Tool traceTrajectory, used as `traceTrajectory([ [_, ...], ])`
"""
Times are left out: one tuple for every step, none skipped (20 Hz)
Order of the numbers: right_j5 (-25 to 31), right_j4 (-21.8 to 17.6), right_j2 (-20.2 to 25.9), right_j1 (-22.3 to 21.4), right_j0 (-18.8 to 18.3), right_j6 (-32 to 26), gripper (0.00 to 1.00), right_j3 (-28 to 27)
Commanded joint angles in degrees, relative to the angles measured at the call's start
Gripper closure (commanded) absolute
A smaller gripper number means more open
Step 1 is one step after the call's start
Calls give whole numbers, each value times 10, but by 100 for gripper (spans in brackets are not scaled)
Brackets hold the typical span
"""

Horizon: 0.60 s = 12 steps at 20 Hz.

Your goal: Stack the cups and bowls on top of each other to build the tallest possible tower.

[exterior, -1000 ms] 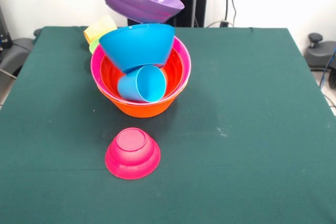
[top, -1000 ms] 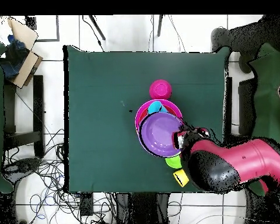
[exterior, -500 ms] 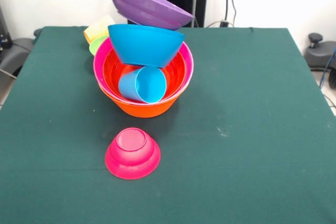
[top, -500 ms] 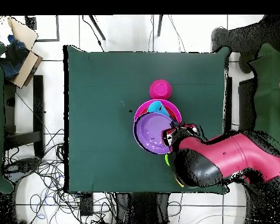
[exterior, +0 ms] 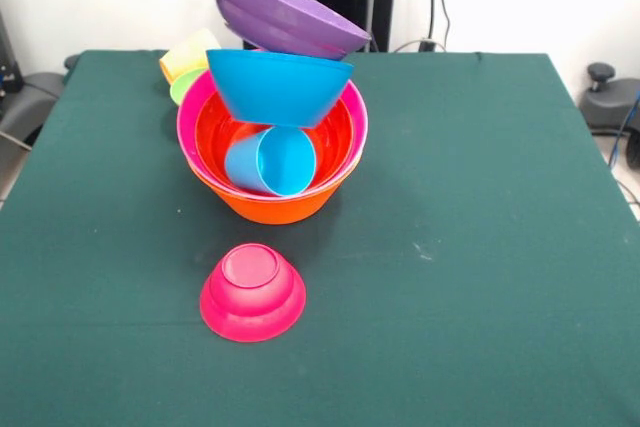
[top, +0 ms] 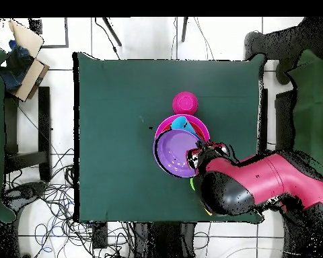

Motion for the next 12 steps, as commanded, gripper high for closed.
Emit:
traceTrajectory([
  [3,3,-22,14,36,-49,100,-2],
  [5,6,-21,13,36,-51,100,-2],
  [7,10,-19,13,35,-54,100,-3],
  [8,12,-19,13,35,-55,100,-4],
  [9,12,-20,15,36,-57,100,-6],
  [9,11,-22,17,37,-58,100,-8],
  [8,6,-26,22,41,-58,100,-13],
  [8,3,-30,25,43,-58,100,-16],
  [8,0,-34,31,47,-60,100,-22],
  [9,-1,-37,33,49,-61,100,-25],
  [13,-2,-40,37,52,-63,100,-31],
  [16,-2,-43,40,56,-65,100,-37],
])
